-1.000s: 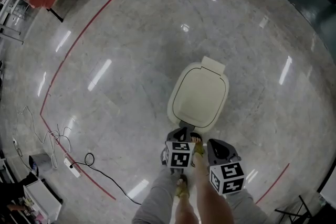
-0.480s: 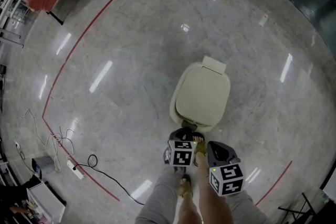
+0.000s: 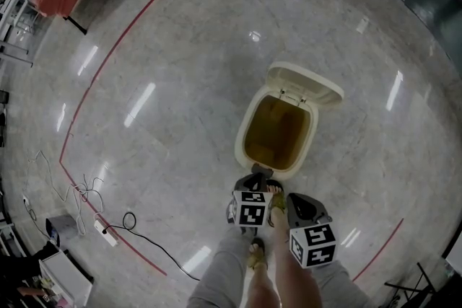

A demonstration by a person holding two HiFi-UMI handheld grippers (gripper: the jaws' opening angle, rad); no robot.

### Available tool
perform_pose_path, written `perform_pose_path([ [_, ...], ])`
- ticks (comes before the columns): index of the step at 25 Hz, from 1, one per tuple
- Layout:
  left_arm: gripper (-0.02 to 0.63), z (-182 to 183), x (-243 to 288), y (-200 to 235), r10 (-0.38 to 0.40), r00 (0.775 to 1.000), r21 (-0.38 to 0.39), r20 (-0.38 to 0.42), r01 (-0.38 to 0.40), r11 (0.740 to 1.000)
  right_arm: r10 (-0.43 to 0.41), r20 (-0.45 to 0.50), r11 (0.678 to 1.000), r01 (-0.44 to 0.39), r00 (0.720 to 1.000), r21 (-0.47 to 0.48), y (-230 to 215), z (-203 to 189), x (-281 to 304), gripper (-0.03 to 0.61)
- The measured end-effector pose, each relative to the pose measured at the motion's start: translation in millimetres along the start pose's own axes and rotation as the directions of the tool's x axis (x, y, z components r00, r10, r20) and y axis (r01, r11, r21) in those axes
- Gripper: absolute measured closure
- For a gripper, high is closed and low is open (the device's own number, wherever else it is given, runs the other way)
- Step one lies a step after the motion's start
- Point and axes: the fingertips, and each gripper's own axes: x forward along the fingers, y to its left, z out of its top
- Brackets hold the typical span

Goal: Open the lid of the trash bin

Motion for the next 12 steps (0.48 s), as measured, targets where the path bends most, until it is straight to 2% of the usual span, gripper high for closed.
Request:
perform_pose_path([
  [12,0.609,4.4,-1.1,-0.5,0.004,1.000,0.007,0.000,-0.004,1.000,0.007,0.006,1.000,-0.007,1.000,-0.009,0.7,3.2,-0.8,0.581],
])
